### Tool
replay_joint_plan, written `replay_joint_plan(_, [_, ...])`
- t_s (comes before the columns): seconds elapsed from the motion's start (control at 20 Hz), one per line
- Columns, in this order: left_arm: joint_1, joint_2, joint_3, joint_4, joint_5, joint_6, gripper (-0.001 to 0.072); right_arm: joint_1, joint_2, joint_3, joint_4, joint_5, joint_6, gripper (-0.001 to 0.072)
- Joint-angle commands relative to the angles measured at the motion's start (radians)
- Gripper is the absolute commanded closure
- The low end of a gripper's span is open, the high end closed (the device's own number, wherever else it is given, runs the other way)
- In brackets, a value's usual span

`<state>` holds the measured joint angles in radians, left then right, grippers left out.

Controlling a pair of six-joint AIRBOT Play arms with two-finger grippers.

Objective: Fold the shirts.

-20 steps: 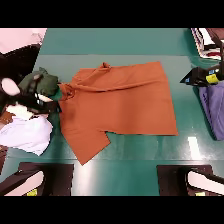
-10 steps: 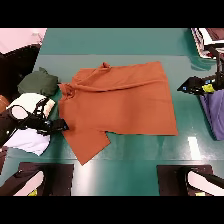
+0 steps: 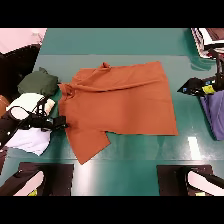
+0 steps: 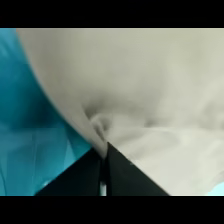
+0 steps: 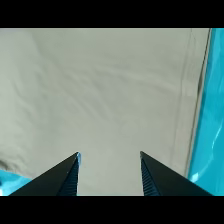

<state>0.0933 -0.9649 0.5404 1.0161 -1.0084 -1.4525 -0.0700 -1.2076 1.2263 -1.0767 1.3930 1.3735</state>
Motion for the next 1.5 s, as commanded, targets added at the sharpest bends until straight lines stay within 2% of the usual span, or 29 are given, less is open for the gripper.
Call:
replay_joint_plan(0.0, [0.000,0.025,0.066,-0.018,-0.047,0.029,0.0682,-0.067,0.014,-0.082,-0.024,0.069,-0.002,0.0281])
replay_joint_plan(0.1, [0.000,0.054,0.112,-0.018,-0.063,0.047,0.0681,-0.161,0.058,-0.220,-0.036,0.062,-0.002,0.0281])
replay_joint_plan(0.25, [0.000,0.054,0.145,-0.026,-0.063,0.047,0.0681,-0.300,0.089,-0.408,-0.101,0.050,-0.003,0.0213])
replay_joint_plan(0.35, [0.000,0.054,0.144,-0.028,-0.051,0.047,0.0681,-0.342,0.081,-0.499,-0.095,0.030,-0.008,0.0216])
replay_joint_plan(0.55, [0.000,0.054,0.144,-0.029,-0.050,0.047,0.0681,-0.289,0.010,-0.583,-0.016,-0.059,-0.033,0.0223])
replay_joint_plan(0.65, [0.000,0.054,0.144,-0.029,-0.051,0.047,0.0681,-0.221,-0.028,-0.584,0.016,-0.093,-0.032,0.0275])
replay_joint_plan(0.8, [0.000,0.054,0.144,-0.027,-0.064,0.047,0.0681,-0.133,-0.060,-0.584,0.020,-0.114,-0.032,0.0285])
replay_joint_plan(0.85, [0.000,0.054,0.144,-0.023,-0.083,0.047,0.0681,-0.114,-0.058,-0.584,0.020,-0.114,-0.032,0.0343])
replay_joint_plan(0.9, [0.000,0.054,0.145,-0.019,-0.099,0.047,0.0682,-0.098,-0.044,-0.584,0.020,-0.115,-0.032,0.0524])
replay_joint_plan(0.95, [0.000,0.063,0.145,-0.019,-0.111,0.046,0.0682,-0.090,-0.021,-0.584,0.020,-0.116,-0.033,0.0605])
replay_joint_plan(1.05, [0.000,0.116,0.167,-0.019,-0.116,0.036,0.0682,-0.090,0.055,-0.560,0.020,-0.111,-0.033,0.0696])
replay_joint_plan(1.2, [0.000,0.204,0.319,-0.018,-0.146,0.028,0.0682,-0.091,0.183,-0.390,0.022,-0.097,-0.032,0.0696])
replay_joint_plan(1.45, [0.000,0.262,0.829,-0.016,-0.192,0.011,0.0682,-0.092,0.323,0.113,0.030,-0.089,-0.032,0.0696])
